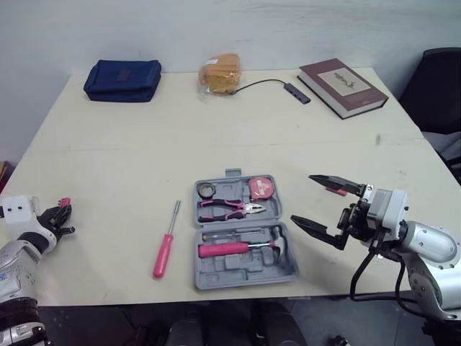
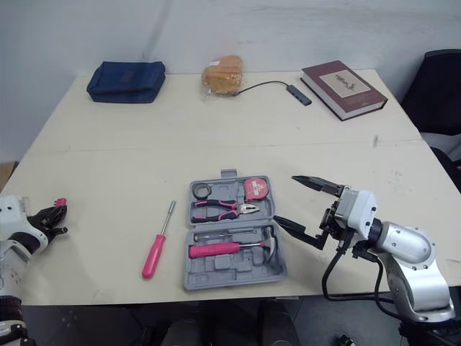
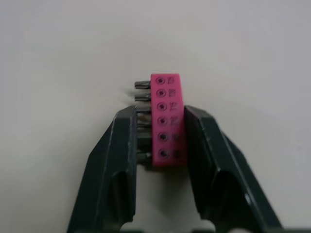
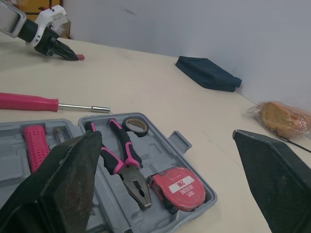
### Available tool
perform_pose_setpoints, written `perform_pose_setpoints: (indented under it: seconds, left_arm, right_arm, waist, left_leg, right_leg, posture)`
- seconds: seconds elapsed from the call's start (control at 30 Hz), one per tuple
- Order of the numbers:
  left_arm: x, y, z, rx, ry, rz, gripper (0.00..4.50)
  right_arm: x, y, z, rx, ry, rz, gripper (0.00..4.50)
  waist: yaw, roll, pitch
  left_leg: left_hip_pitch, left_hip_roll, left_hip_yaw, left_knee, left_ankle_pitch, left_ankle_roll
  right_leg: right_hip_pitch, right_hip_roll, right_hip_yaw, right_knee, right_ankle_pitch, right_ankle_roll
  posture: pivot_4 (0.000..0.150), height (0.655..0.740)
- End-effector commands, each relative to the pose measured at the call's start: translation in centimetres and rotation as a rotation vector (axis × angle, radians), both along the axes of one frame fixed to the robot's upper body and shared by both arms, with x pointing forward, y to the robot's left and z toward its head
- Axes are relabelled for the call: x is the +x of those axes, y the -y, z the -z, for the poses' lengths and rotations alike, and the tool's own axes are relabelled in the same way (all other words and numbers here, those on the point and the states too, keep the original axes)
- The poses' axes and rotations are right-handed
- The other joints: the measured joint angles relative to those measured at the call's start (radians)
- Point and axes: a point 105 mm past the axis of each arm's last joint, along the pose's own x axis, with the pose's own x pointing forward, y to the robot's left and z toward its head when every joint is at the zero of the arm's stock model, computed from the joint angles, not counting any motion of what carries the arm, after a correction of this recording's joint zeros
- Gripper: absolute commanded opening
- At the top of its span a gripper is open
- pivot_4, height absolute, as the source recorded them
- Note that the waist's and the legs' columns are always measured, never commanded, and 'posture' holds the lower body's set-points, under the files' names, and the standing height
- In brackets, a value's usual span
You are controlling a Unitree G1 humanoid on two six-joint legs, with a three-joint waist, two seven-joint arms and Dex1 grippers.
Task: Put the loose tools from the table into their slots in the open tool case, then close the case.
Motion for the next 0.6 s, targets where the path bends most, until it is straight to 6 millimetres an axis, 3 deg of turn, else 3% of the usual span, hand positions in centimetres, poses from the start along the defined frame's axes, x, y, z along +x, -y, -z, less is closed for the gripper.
perform_pose_setpoints:
  seconds: [0.03,0.13,0.2,0.4,0.6]
  left_arm:
    - [0.7,5.3,-6.4,0.146,0.220,0.311,0.75]
    - [0.0,11.7,-6.6,0.305,0.174,0.671,0.75]
    - [-1.0,15.0,-6.6,0.343,0.154,0.863,0.75]
    - [-3.7,21.9,-6.6,0.369,0.061,1.276,0.75]
    - [-6.5,26.3,-5.7,0.402,-0.187,1.551,0.75]
  right_arm:
    - [-0.3,0.7,-0.7,-0.024,0.041,0.002,4.50]
    - [-0.5,1.4,0.1,-0.056,0.019,-0.004,4.50]
    - [-0.6,1.8,0.5,-0.072,0.008,-0.009,4.50]
    - [-0.7,2.4,1.3,-0.087,-0.015,-0.011,4.50]
    - [-1.2,2.5,2.1,-0.109,-0.038,-0.018,4.50]
  waist:
    - [0.007,-0.006,0.002]
    - [0.018,-0.008,0.003]
    - [0.020,-0.006,0.003]
    - [0.020,-0.005,0.005]
    - [0.023,-0.003,0.006]
  left_leg:
    - [-0.002,0.000,-0.003,0.001,0.000,0.000]
    - [-0.004,-0.001,-0.004,0.001,0.000,0.000]
    - [-0.003,-0.001,-0.003,0.000,-0.001,0.001]
    - [-0.003,-0.002,0.000,0.000,-0.002,0.001]
    - [-0.002,-0.003,-0.001,0.001,-0.001,0.000]
  right_leg:
    - [0.000,0.000,-0.003,-0.001,0.000,0.000]
    - [0.000,-0.001,-0.004,-0.003,0.000,0.000]
    - [0.001,-0.002,-0.003,-0.005,0.000,0.000]
    - [0.000,0.007,-0.002,-0.005,0.000,0.000]
    - [0.000,0.011,-0.001,-0.003,0.000,-0.001]
  posture:
    - [0.150,0.7400]
    - [0.150,0.7400]
    - [0.150,0.7400]
    - [0.150,0.7400]
    - [0.150,0.7400]
